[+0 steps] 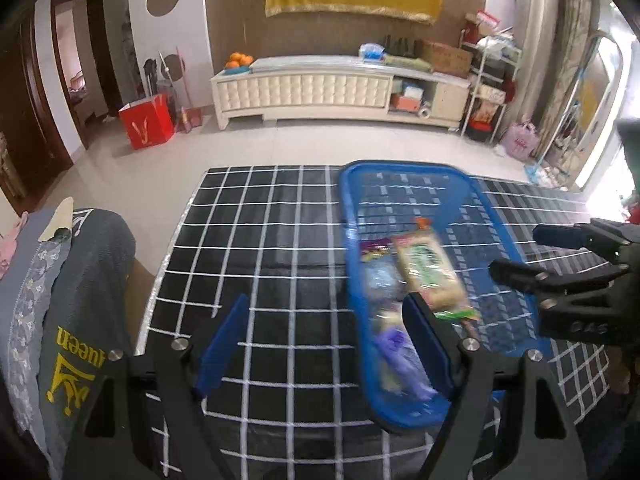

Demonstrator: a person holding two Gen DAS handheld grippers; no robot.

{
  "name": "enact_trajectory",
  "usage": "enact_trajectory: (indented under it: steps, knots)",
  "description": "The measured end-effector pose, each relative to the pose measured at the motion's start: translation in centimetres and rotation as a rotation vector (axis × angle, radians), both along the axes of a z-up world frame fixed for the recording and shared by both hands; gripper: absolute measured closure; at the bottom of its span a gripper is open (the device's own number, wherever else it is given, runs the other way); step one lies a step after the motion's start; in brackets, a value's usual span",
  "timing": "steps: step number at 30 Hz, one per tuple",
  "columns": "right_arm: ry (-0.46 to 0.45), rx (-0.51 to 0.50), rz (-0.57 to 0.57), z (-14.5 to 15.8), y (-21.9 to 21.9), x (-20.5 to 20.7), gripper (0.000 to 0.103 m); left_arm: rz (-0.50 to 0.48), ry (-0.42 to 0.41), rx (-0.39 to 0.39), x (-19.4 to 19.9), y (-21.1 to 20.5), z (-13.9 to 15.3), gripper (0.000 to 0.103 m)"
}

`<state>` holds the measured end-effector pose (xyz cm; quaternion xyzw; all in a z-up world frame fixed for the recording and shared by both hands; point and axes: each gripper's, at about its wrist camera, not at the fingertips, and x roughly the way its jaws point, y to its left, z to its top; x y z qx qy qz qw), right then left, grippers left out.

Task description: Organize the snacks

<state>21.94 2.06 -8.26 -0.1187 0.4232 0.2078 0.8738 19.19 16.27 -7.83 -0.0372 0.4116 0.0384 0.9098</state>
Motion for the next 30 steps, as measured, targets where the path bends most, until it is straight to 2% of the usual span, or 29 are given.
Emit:
enact_trajectory:
  steps: [6, 9, 12, 16, 18, 22, 24, 25, 30]
  knots:
    - [-0.145, 0.063, -0.077, 3.8, -6.0, -6.5, 0.024, -0.027, -0.071, -0.004, -4.9, -4.4, 1.4, 0.025]
    - [-0.205, 0.090, -0.113, 4.7, -8.3, -9.4, 0.024, -0.027, -0.122, -0.026, -7.5, -6.2, 2.4, 0.025]
    - [-0.243, 0.086, -0.144, 5.2, -9.8, -11.5, 0.024, -0.037, -0.173, -0.042, -10.0, -8.2, 3.8, 0.025]
    - [-0.326, 0.113, -0.156, 6.7, -11.3, -15.4, 0.024, -0.035, -0.266, -0.013, -13.2, -10.6, 6.1, 0.025]
    - [-0.362, 0.121, -0.144, 7.1, -11.5, -17.1, 0.019, -0.048, -0.316, -0.018, -15.0, -11.6, 7.2, 0.025]
    - [-0.428, 0.141, -0.135, 7.6, -12.3, -20.4, 0.012, -0.050, -0.411, 0.003, -18.2, -13.4, 9.2, 0.015]
    - [-0.450, 0.148, -0.152, 7.7, -12.9, -21.6, 0.003, -0.050, -0.433, 0.018, -19.3, -14.1, 9.7, 0.007]
    - [-0.465, 0.160, -0.164, 7.8, -13.3, -22.3, 0.001, -0.046, -0.445, 0.023, -19.9, -14.5, 10.0, 0.000]
    - [-0.498, 0.164, -0.209, 7.7, -14.5, -24.1, 0.000, -0.078, -0.468, -0.007, -21.7, -15.6, 10.3, 0.000]
